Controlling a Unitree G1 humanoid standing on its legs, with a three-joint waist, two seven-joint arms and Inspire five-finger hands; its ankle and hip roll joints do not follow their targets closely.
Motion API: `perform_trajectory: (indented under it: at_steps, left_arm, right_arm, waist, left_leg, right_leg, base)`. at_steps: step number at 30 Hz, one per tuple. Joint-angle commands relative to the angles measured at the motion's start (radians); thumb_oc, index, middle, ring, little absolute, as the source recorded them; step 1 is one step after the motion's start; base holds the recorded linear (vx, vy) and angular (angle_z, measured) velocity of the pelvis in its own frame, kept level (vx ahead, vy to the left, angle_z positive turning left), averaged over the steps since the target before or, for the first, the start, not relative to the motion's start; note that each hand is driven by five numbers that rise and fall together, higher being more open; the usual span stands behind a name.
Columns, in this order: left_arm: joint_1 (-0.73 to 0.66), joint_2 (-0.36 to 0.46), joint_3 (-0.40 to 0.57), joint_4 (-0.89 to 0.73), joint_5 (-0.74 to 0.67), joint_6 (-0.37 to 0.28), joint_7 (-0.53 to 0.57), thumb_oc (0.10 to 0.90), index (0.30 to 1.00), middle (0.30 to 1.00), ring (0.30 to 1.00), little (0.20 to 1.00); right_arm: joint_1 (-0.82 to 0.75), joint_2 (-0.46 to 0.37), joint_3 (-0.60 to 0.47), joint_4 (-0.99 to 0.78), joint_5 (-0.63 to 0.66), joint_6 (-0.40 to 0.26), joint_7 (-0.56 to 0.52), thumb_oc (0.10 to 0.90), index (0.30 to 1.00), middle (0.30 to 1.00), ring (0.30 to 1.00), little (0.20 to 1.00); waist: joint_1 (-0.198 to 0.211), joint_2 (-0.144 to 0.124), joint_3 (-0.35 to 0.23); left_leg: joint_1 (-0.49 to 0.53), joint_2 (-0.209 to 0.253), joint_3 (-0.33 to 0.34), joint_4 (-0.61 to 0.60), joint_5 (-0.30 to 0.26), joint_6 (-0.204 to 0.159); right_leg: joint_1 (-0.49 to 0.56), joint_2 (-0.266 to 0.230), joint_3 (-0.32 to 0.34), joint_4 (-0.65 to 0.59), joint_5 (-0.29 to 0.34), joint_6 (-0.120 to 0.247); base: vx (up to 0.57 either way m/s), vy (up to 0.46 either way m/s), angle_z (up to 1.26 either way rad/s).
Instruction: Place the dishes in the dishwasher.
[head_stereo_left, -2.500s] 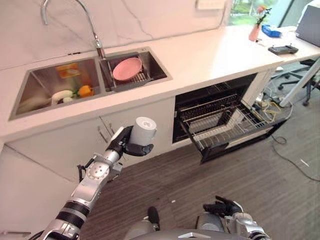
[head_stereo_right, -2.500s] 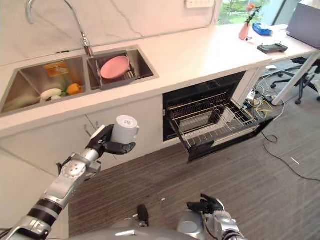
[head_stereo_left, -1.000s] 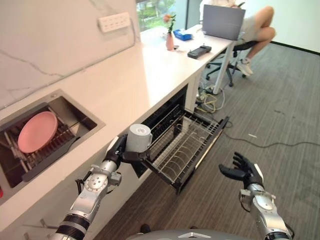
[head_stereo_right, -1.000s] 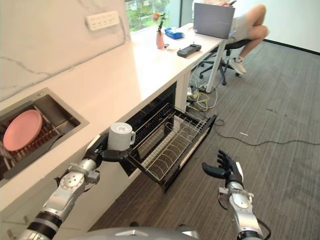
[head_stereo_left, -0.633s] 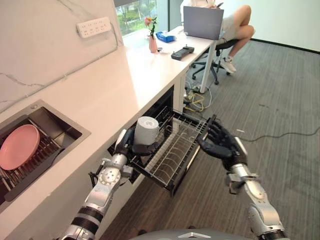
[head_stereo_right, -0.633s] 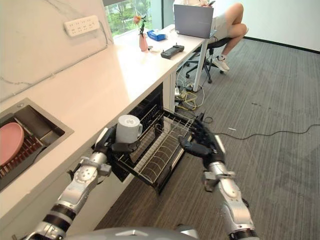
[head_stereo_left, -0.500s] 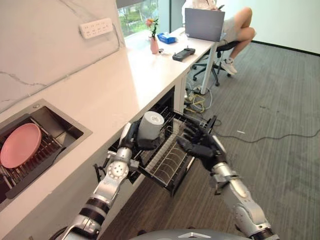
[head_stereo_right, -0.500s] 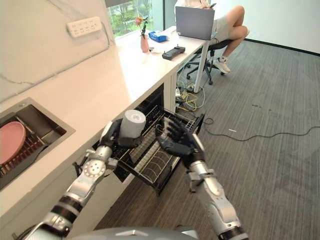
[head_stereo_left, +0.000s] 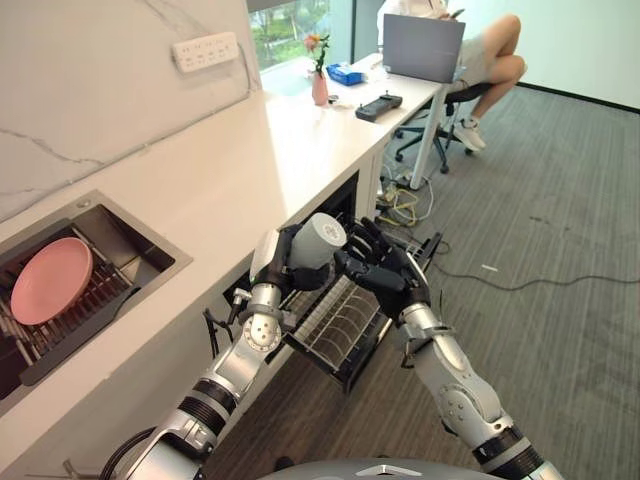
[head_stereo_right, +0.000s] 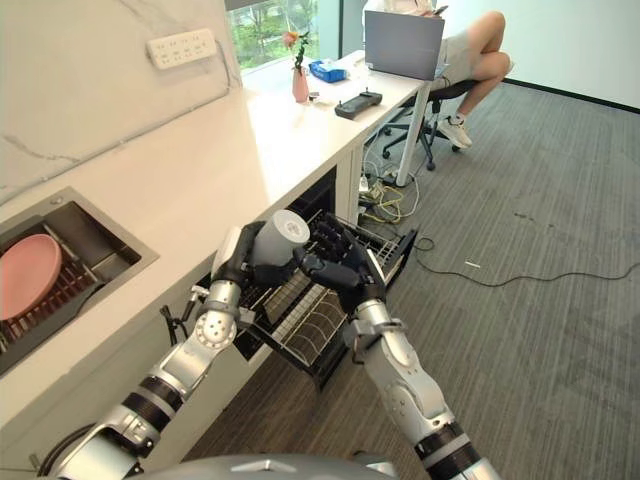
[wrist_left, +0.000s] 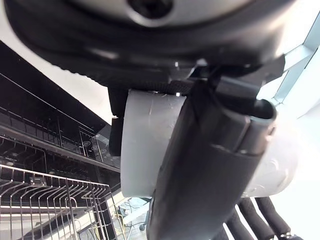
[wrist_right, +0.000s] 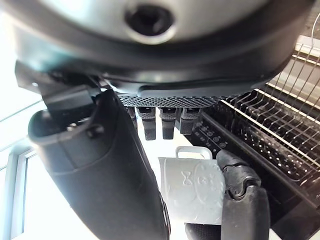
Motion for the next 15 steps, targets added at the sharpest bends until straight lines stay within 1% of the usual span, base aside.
perform_trajectory:
  at_steps: [1, 5, 11, 13, 14, 15]
  left_arm:
    - [-0.209, -0.019, -0.032, 0.041, 0.063, -0.060, 0.081, 0.400, 0.300, 0.300, 0.300, 0.300]
    - [-0.216, -0.035, -0.049, 0.054, 0.059, -0.050, 0.084, 0.400, 0.300, 0.300, 0.300, 0.300]
    - [-0.241, -0.061, -0.085, 0.075, 0.049, -0.033, 0.090, 0.400, 0.300, 0.300, 0.300, 0.300]
    - [-0.255, -0.076, -0.102, 0.093, 0.041, -0.028, 0.103, 0.400, 0.300, 0.300, 0.300, 0.300]
    - [-0.270, -0.088, -0.117, 0.113, 0.035, -0.024, 0.120, 0.400, 0.300, 0.300, 0.300, 0.300]
    - [-0.270, -0.089, -0.117, 0.114, 0.035, -0.024, 0.120, 0.400, 0.300, 0.300, 0.300, 0.300]
  right_arm:
    - [-0.153, 0.063, 0.004, -0.040, 0.033, -0.103, -0.009, 0.800, 0.900, 0.900, 0.900, 0.900]
    - [-0.180, 0.085, 0.039, -0.019, 0.039, -0.093, -0.026, 0.800, 0.900, 0.900, 0.900, 0.900]
    - [-0.195, 0.125, 0.100, 0.018, 0.092, -0.073, -0.056, 0.800, 0.900, 0.900, 0.900, 0.900]
    - [-0.202, 0.144, 0.118, 0.037, 0.089, -0.076, -0.083, 0.800, 0.900, 0.900, 0.900, 0.900]
    - [-0.210, 0.165, 0.130, 0.061, 0.070, -0.080, -0.113, 0.800, 0.900, 0.900, 0.900, 0.900]
    - [-0.211, 0.165, 0.130, 0.062, 0.070, -0.080, -0.113, 0.800, 0.900, 0.900, 0.900, 0.900]
  waist:
    - [0.043, 0.022, -0.034]
    - [0.051, 0.019, -0.033]
    - [0.062, 0.014, -0.031]
    - [0.064, 0.014, -0.031]
    - [0.065, 0.015, -0.029]
    - [0.065, 0.015, -0.029]
  left_leg:
    - [0.075, 0.011, -0.026, 0.012, -0.165, -0.016]
    - [0.068, 0.007, -0.035, 0.012, -0.162, -0.015]
    - [0.058, 0.005, -0.046, 0.012, -0.160, -0.014]
    - [0.055, 0.004, -0.049, 0.012, -0.160, -0.014]
    - [0.054, 0.003, -0.052, 0.012, -0.160, -0.013]
    - [0.054, 0.003, -0.052, 0.012, -0.160, -0.013]
  right_leg:
    - [-0.055, -0.040, -0.057, 0.014, -0.017, 0.068]
    - [-0.056, -0.042, -0.063, 0.016, -0.016, 0.067]
    - [-0.058, -0.046, -0.072, 0.017, -0.011, 0.065]
    - [-0.056, -0.045, -0.075, 0.017, -0.010, 0.065]
    - [-0.056, -0.047, -0.078, 0.018, -0.008, 0.064]
    - [-0.056, -0.047, -0.078, 0.017, -0.008, 0.064]
  base:
    - [0.00, 0.008, 0.14]
    - [-0.01, 0.010, 0.09]
    - [0.00, 0.007, 0.13]
    - [0.00, 0.010, 0.06]
    - [0.00, 0.000, 0.00]
    - [-0.01, 0.010, 0.03]
